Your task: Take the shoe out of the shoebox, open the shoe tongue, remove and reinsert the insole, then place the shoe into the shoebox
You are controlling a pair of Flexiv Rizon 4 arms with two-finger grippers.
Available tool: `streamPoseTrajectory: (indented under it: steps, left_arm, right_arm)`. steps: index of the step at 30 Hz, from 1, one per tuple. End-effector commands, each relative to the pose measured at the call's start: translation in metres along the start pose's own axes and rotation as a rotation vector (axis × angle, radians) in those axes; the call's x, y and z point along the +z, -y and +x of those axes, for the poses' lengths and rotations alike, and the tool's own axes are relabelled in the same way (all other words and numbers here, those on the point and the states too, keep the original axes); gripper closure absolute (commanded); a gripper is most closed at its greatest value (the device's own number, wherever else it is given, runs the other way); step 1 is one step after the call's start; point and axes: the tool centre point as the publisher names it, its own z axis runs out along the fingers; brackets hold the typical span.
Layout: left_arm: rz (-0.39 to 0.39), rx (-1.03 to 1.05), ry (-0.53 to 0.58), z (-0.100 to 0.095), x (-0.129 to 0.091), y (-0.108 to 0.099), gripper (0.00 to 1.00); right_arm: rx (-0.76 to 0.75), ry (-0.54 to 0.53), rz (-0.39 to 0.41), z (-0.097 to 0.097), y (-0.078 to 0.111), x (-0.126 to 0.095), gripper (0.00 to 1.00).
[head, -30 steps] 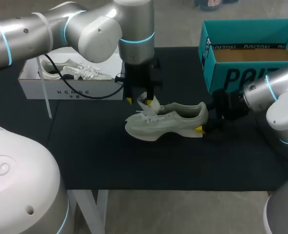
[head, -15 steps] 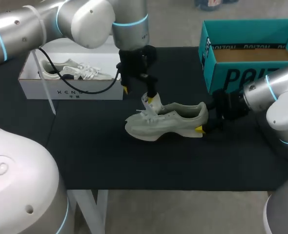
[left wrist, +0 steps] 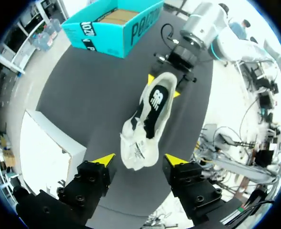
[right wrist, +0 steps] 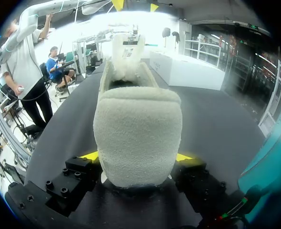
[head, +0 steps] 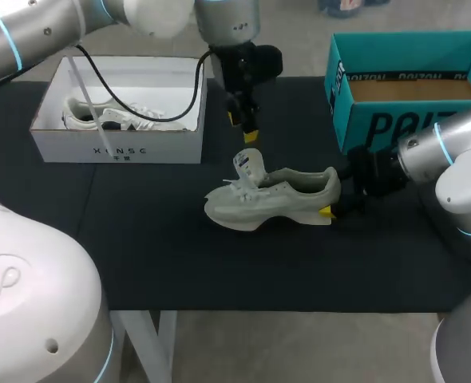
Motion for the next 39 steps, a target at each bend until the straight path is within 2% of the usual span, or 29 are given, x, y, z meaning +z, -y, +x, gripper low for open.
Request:
streamPoseTrajectory:
  steps: [1, 5, 10, 13, 15, 27, 28, 29, 32, 36, 39]
  left_arm:
    - [0.134, 0.42, 0.076, 0.01, 0.009, 0.009, 1.0]
    - [0.213, 0.442, 0.033, 0.013, 0.024, 0.017, 1.0]
    - [0.254, 0.532, -0.003, 0.014, 0.041, 0.028, 1.0]
    - [0.217, 0.576, -0.063, 0.02, 0.05, 0.039, 1.0]
    - [0.137, 0.543, -0.142, 0.024, 0.052, 0.044, 1.0]
    - [0.137, 0.543, -0.142, 0.024, 0.052, 0.044, 1.0]
    - [0.163, 0.538, -0.089, 0.024, 0.056, 0.045, 1.0]
    - [0.22, 0.56, -0.098, 0.027, 0.058, 0.046, 1.0]
    - [0.271, 0.56, -0.081, 0.03, 0.066, 0.048, 1.0]
    - [0.264, 0.579, -0.08, 0.035, 0.076, 0.053, 1.0]
    - [0.255, 0.598, -0.034, 0.04, 0.083, 0.058, 1.0]
  right_arm:
    - [0.001, 0.002, 0.004, 0.001, 0.001, 0.002, 1.0]
    - [0.001, 0.002, 0.004, 0.001, 0.001, 0.002, 1.0]
    - [0.001, 0.002, 0.004, 0.001, 0.001, 0.002, 1.0]
    - [0.001, 0.002, 0.004, 0.001, 0.001, 0.002, 1.0]
    - [0.001, 0.002, 0.004, 0.001, 0.001, 0.002, 1.0]
    - [0.001, 0.002, 0.004, 0.001, 0.001, 0.002, 1.0]
    - [0.001, 0.002, 0.004, 0.001, 0.001, 0.002, 1.0]
    - [0.001, 0.002, 0.004, 0.001, 0.001, 0.002, 1.0]
    - [0.001, 0.002, 0.004, 0.001, 0.001, 0.002, 1.0]
    - [0.001, 0.002, 0.004, 0.001, 0.001, 0.002, 1.0]
    - [0.001, 0.002, 0.004, 0.001, 0.001, 0.002, 1.0]
